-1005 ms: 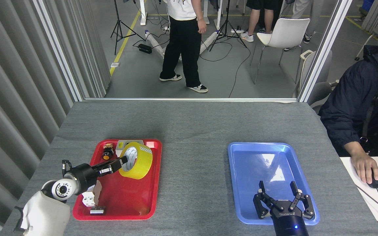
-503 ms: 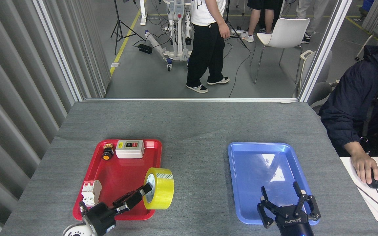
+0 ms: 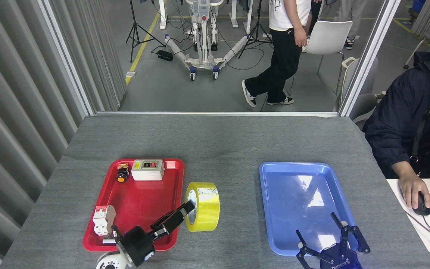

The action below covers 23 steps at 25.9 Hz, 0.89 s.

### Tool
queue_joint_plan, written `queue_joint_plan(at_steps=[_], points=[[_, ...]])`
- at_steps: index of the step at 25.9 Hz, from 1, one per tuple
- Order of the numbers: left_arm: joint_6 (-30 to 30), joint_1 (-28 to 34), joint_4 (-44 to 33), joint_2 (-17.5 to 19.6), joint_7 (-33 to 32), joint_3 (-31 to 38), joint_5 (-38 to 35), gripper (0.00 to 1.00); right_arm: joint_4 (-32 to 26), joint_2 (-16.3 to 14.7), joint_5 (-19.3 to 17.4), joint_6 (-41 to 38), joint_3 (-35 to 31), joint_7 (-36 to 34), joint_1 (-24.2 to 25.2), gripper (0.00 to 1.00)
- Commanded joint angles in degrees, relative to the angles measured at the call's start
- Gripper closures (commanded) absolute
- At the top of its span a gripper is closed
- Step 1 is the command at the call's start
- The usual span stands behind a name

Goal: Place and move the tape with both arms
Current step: 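Lift the tape out of the red tray and carry it toward the right gripper, then bring the right gripper to the tape and grasp its rim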

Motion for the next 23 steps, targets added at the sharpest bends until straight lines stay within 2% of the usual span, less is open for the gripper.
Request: queue_joint_plan(at_steps=[1,4,7,9,11,16,20,23], points=[[-0.4,1.5,-0.6,-0.4,0.0,-0.8,0.0,1.0,0.2,-2.5,0.0,-0.6,1.5,-2.6,-2.5,0.0],[-1.7,3.3,-1.4,-0.5,0.0,-2.4,0.0,1.0,0.3,-6.2,0.3,-0.8,5.7,-4.4,-6.0,0.0],[-6.9,5.1,-2.3,-0.1,0.0,-6.0,0.4,1.0,0.8,-9.4,0.7,-0.8,9.3,-5.3,-9.7,0.0],[-9.5,5.4,-2.3,0.0,-0.1,-7.5,0.4,1.0,1.6,-10.4,0.8,-0.9,11.5,-5.4,-12.1,0.0],[-9.8,5.4,-2.2,0.1,-0.1,-8.0,0.4,1.0,2.2,-11.2,1.4,-1.0,14.2,-5.5,-14.1,0.0],[-9.8,5.2,-1.6,0.2,-0.2,-9.5,-0.1,1.0,0.7,-17.1,1.6,-2.9,26.5,-5.6,-20.5,0.0],[-9.8,5.0,-1.1,0.1,-0.2,-10.1,-2.3,1.0,-5.0,-20.9,1.5,-2.9,29.6,-5.6,-20.6,0.0],[-9.8,5.2,-1.3,0.0,-0.2,-10.1,-2.7,1.0,-8.1,-21.8,1.5,-3.1,30.0,-5.6,-19.2,0.0]])
